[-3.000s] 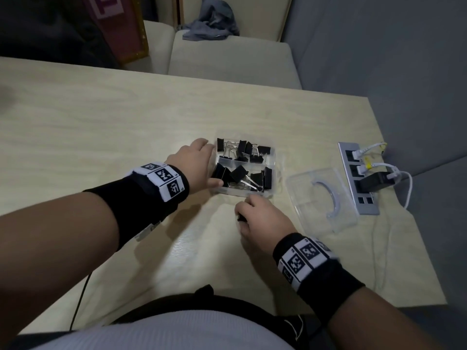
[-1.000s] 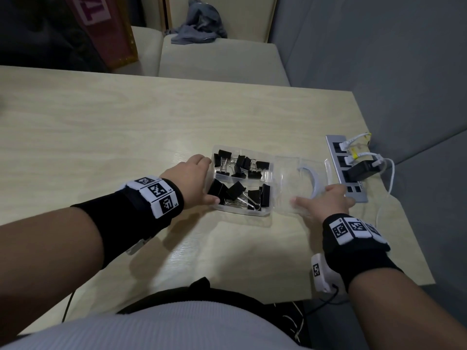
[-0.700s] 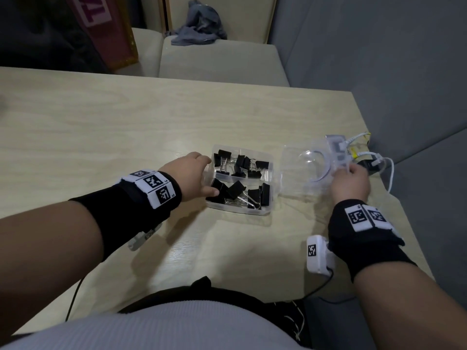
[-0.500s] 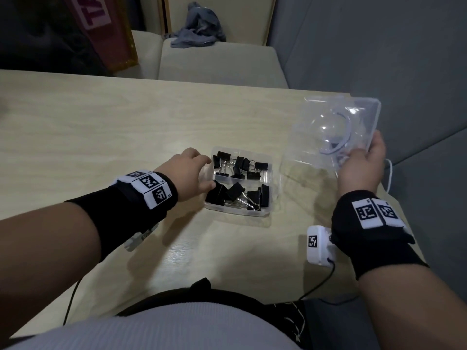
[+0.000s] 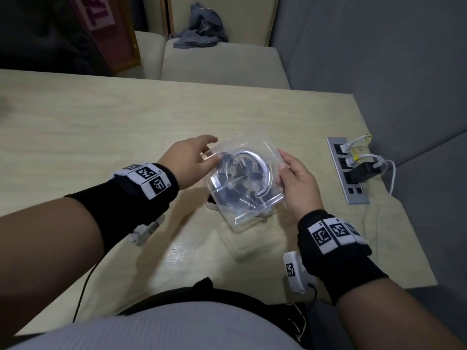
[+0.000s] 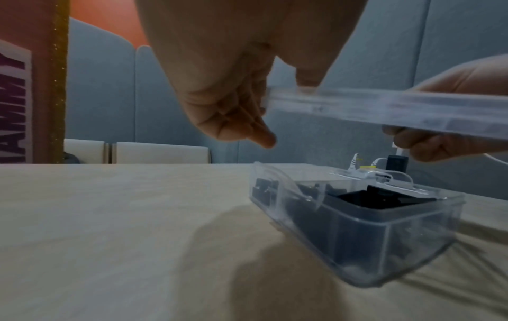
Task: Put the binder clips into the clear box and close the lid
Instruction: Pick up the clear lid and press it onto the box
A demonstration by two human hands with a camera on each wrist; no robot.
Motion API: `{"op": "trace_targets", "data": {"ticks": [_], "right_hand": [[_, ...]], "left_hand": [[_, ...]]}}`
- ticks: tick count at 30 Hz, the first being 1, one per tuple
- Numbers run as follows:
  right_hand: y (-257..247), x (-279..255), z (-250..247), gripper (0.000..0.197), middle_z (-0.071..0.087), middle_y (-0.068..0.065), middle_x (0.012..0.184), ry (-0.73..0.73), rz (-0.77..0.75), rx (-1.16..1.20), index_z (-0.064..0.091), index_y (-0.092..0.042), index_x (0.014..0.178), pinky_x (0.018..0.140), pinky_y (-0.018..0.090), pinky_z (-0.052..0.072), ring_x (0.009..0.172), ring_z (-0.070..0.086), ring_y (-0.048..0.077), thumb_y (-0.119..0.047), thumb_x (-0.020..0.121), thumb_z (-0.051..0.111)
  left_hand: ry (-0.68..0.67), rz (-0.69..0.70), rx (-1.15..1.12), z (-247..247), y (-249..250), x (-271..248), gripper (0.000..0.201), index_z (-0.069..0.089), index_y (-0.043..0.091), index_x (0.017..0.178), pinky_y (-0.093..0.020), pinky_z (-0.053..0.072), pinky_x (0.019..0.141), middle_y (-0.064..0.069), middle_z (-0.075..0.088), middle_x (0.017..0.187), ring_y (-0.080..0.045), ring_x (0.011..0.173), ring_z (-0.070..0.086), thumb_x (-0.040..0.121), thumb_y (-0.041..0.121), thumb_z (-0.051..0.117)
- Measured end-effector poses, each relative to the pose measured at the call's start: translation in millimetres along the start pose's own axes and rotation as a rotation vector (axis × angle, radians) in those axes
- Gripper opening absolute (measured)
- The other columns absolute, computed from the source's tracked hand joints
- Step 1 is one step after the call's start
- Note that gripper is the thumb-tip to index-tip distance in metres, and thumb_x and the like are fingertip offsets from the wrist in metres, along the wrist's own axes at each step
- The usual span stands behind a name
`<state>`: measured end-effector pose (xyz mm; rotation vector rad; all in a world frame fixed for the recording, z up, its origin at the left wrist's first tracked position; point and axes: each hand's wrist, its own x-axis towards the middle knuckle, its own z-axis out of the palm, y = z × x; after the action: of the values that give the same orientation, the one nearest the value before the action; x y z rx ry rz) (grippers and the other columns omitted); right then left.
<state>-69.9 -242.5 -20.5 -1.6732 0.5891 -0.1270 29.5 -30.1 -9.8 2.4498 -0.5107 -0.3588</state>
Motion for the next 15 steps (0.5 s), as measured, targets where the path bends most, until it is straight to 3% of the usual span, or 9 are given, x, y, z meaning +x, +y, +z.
{"op": "trace_targets", "data": {"ticks": [2, 4, 7, 11, 13, 15], "right_hand": [[-5.5, -0.4, 0.4, 0.031, 0.06, -0.01, 0.087, -0.048, -0.035, -0.032, 0.062, -0.025, 0.127, 0.063, 0.01, 0.047, 0.063, 0.054, -0.006, -0.015, 0.099, 0.053], [-10.7, 0.7, -0.1, 0.028, 0.062, -0.007, 0.088, -0.016, -0.074, -0.074, 0.062, -0.024, 0.124, 0.061, 0.011, 0.047, 0.063, 0.057, -0.009, -0.016, 0.097, 0.056], [-13.0, 5.3, -3.8, 0.035, 0.062, 0.001, 0.105, 0.11, -0.014, -0.14, 0.05, -0.026, 0.129, 0.074, 0.024, 0.053, 0.089, 0.064, 0.009, -0.029, 0.095, 0.059], [-10.8, 4.2, -4.4, 0.036, 0.065, 0.001, 0.097, -0.008, 0.24, -0.262, 0.049, -0.013, 0.123, 0.064, 0.028, 0.055, 0.074, 0.066, 0.012, -0.033, 0.095, 0.058], [-4.4, 1.0, -2.9, 0.028, 0.071, 0.006, 0.093, -0.061, 0.221, -0.336, 0.055, -0.012, 0.115, 0.062, 0.03, 0.054, 0.067, 0.067, 0.011, -0.032, 0.095, 0.058], [1.7, 0.8, -1.7, 0.025, 0.071, 0.004, 0.087, -0.026, 0.157, -0.441, 0.062, -0.014, 0.109, 0.059, 0.026, 0.05, 0.065, 0.063, 0.011, -0.033, 0.095, 0.057]], "left_hand": [[-0.075, 0.011, 0.014, -0.8, 2.4, 1.2, 0.034, 0.061, 0.023, 0.115, -0.03, 0.047, 0.073, 0.003, 0.068, 0.086, -0.02, 0.079, 0.064, 0.091, 0.045, 0.055], [-0.088, -0.001, -0.05, 0.2, 2.5, 3.5, 0.025, 0.064, 0.019, 0.1, -0.029, 0.049, 0.065, 0.002, 0.071, 0.075, -0.016, 0.068, 0.066, 0.092, 0.041, 0.054], [-0.049, -0.046, -0.173, 2.5, 0.9, 6.4, 0.023, 0.059, 0.013, 0.092, -0.026, 0.046, 0.059, 0.002, 0.072, 0.068, -0.006, 0.051, 0.064, 0.095, 0.034, 0.05], [-0.058, -0.147, -0.277, 6.2, 0.8, 4.7, 0.023, 0.052, 0.012, 0.103, -0.032, 0.051, 0.063, -0.005, 0.074, 0.072, -0.015, 0.048, 0.061, 0.098, 0.033, 0.045], [-0.088, -0.179, -0.204, 9.8, 0.8, 3.6, 0.026, 0.048, 0.015, 0.114, -0.037, 0.054, 0.067, -0.01, 0.074, 0.079, -0.018, 0.053, 0.06, 0.097, 0.034, 0.044], [-0.099, -0.206, -0.101, 13.6, 0.1, 3.3, 0.036, 0.043, 0.013, 0.125, -0.04, 0.055, 0.075, -0.013, 0.074, 0.086, -0.024, 0.067, 0.065, 0.096, 0.035, 0.044]]}}
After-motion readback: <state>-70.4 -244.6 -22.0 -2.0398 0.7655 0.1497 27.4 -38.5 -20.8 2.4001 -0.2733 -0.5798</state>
